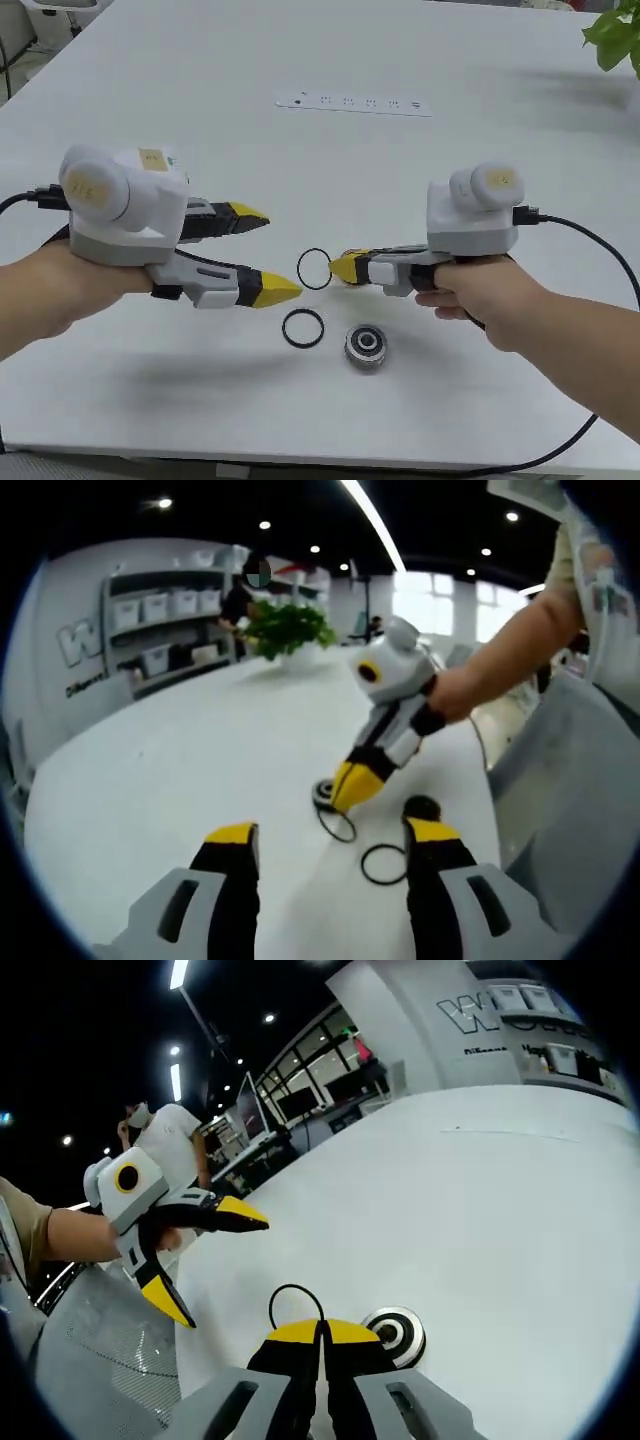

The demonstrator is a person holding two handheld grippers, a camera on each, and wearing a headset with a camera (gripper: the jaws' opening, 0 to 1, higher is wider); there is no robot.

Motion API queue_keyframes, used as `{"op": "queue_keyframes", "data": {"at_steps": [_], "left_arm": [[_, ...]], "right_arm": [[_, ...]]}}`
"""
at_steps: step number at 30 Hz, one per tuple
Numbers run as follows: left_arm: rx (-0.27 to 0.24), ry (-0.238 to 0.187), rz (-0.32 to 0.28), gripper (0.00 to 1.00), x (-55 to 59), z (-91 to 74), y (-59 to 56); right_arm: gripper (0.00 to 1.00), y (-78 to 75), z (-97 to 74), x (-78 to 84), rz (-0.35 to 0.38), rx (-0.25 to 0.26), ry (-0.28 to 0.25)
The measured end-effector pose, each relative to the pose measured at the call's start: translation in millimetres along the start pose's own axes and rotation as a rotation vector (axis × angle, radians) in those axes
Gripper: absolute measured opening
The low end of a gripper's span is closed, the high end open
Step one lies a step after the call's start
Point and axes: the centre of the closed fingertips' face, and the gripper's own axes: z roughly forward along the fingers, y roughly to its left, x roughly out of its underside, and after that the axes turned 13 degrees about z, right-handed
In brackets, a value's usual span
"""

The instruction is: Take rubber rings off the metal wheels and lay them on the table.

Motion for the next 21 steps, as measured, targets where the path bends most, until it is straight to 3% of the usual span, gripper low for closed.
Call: {"op": "queue_keyframes", "data": {"at_steps": [21], "left_arm": [[-0.006, 0.03, -0.006, 0.62, 11.9, -8.2, -1.1]], "right_arm": [[0.0, -3.3, 14.0, 10.8, -0.033, 0.04, 0.065]]}}
